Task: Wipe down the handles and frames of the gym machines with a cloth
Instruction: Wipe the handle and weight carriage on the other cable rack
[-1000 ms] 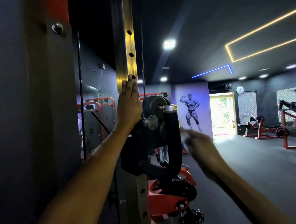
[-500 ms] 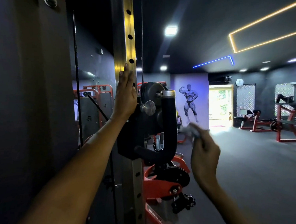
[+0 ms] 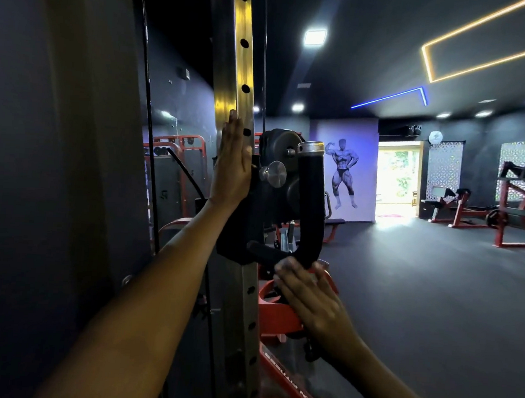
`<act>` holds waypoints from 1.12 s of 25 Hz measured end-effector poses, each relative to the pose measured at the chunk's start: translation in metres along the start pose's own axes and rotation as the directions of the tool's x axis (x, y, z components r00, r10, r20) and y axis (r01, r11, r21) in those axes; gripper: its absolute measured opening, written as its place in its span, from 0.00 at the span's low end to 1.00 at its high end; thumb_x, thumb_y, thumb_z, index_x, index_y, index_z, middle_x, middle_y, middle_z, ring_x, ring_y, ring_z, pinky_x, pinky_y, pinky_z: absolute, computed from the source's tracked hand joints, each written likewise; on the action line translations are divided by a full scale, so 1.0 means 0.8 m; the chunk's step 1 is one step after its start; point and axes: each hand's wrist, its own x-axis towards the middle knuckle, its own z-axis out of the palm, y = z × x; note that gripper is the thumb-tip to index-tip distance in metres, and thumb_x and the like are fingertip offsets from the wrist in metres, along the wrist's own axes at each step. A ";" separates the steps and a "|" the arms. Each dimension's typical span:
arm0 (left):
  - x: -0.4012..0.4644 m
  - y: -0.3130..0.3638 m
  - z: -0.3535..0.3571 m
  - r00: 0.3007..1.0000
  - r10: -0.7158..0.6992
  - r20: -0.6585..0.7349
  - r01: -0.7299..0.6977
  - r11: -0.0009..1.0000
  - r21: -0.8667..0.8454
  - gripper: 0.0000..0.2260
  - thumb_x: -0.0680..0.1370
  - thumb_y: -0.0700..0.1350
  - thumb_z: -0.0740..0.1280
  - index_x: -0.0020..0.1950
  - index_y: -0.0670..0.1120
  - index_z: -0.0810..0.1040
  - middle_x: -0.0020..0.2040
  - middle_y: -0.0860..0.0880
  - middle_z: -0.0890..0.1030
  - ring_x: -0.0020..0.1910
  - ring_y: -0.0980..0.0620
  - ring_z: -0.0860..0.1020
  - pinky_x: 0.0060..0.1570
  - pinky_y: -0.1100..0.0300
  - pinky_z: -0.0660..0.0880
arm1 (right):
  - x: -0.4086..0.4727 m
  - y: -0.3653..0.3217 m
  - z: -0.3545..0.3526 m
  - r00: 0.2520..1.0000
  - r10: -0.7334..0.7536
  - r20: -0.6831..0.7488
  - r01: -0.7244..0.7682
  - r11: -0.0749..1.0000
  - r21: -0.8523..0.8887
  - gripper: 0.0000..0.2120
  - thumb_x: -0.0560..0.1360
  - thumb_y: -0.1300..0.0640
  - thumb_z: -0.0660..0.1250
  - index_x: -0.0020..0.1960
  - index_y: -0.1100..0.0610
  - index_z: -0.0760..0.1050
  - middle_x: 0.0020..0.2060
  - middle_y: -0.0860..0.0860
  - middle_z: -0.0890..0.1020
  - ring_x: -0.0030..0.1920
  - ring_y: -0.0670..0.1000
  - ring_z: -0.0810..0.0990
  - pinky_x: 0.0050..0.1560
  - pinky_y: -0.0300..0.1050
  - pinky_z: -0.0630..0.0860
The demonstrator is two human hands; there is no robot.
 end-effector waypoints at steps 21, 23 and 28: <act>-0.020 -0.014 -0.011 0.994 0.031 0.104 -0.030 1.000 -0.009 0.26 0.83 0.49 0.49 0.79 0.43 0.46 0.79 0.44 0.46 0.78 0.45 0.45 0.75 0.43 0.50 | 0.125 -0.036 0.016 0.674 0.305 0.673 -0.045 0.926 -0.374 0.11 0.78 0.63 0.60 0.58 0.68 0.72 0.52 0.64 0.77 0.52 0.60 0.78 0.53 0.52 0.76; -0.021 -0.014 -0.010 0.995 0.028 0.097 -0.026 1.000 -0.018 0.26 0.83 0.49 0.49 0.79 0.42 0.46 0.79 0.44 0.46 0.78 0.45 0.45 0.76 0.43 0.50 | 0.135 -0.035 0.008 0.681 0.343 0.648 -0.055 0.905 -0.421 0.12 0.80 0.62 0.55 0.60 0.66 0.72 0.54 0.62 0.77 0.55 0.58 0.77 0.55 0.50 0.75; -0.022 -0.015 -0.009 0.996 0.014 0.092 -0.012 0.999 -0.032 0.27 0.82 0.50 0.49 0.79 0.43 0.47 0.79 0.45 0.46 0.78 0.47 0.44 0.76 0.49 0.48 | 0.170 -0.025 0.043 0.576 0.562 0.593 -0.550 0.804 -0.228 0.12 0.79 0.67 0.54 0.56 0.65 0.75 0.53 0.60 0.79 0.54 0.58 0.80 0.49 0.48 0.78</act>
